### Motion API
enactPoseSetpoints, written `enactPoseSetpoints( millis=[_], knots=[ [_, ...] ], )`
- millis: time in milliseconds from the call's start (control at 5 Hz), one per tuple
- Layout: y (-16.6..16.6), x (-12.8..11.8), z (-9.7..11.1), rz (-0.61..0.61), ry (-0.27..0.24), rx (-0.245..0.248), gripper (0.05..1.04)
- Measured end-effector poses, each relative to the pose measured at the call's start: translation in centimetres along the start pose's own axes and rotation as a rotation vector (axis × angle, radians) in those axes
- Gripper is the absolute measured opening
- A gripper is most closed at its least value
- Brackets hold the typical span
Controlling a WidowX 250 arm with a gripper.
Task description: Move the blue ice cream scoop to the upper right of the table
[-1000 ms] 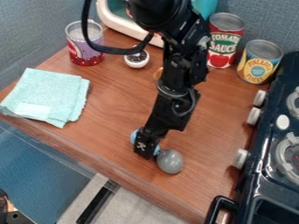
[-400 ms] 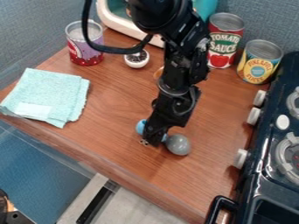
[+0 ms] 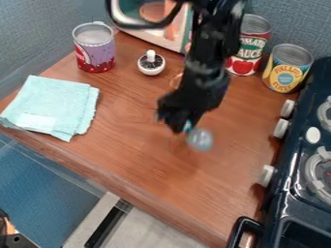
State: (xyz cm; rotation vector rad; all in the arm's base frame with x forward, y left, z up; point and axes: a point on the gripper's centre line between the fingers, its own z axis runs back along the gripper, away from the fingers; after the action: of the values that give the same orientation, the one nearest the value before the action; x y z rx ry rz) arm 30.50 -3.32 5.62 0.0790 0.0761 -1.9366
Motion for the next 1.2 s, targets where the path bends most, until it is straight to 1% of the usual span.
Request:
enactPoseSetpoints(
  millis=[200, 400, 600, 800, 1000, 1200],
  knots=[
    [2.3, -0.7, 1.8, -0.129, 0.019, 0.069, 0.318],
    [5.8, -0.1, 2.2, -0.358, 0.025, 0.177, 0.318],
    [8.2, 0.5, 1.7, -0.505, 0.043, 0.197, 0.318],
    [10.3, 0.5, 0.6, -0.607, 0.06, 0.166, 0.318],
    [11.5, 0.7, 0.4, -0.659, 0.05, 0.167, 0.318],
    [12.6, 0.6, -1.2, -0.703, 0.036, 0.123, 0.318]
  ],
)
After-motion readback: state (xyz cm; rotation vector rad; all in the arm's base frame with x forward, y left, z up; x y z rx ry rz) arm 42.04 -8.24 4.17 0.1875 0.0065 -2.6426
